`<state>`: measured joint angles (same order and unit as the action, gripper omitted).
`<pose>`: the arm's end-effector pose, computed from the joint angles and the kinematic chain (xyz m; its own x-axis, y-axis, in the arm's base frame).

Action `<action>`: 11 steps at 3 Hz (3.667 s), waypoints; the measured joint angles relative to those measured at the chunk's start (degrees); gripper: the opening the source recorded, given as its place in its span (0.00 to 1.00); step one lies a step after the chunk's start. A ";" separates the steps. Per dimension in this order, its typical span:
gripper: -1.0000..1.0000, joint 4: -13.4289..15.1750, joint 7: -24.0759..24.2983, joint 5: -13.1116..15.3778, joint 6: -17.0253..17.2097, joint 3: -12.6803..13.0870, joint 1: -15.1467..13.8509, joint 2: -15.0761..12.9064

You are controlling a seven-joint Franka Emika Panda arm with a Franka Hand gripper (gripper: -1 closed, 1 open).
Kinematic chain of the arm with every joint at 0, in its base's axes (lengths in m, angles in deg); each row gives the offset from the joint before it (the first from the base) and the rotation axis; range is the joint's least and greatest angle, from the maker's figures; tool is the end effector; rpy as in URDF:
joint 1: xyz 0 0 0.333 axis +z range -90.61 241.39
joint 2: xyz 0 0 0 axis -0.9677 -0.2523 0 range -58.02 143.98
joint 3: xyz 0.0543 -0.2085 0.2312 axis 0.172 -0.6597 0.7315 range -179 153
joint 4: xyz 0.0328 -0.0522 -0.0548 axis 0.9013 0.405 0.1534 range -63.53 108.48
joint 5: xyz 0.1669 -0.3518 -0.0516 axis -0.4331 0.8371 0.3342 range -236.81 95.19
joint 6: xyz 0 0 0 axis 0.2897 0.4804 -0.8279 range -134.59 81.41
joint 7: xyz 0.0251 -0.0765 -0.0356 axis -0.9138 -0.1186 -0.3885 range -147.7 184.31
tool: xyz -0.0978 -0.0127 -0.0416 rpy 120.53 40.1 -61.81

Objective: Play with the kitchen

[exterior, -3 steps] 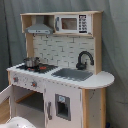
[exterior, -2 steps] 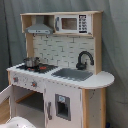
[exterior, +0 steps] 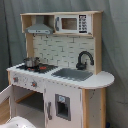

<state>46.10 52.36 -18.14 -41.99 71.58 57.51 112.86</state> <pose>0.0607 0.5811 0.4716 -0.0264 0.9798 0.1985 -0.4210 -0.1910 0.8867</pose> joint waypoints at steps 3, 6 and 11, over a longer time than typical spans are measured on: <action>1.00 -6.57 15.55 -0.87 -1.36 9.12 -5.78 0.12; 1.00 -11.22 31.91 -1.14 -2.38 17.67 -12.73 0.13; 1.00 -5.14 57.01 -13.85 -5.47 25.06 -14.75 0.11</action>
<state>40.96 109.37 -31.99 -47.46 96.65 42.75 112.98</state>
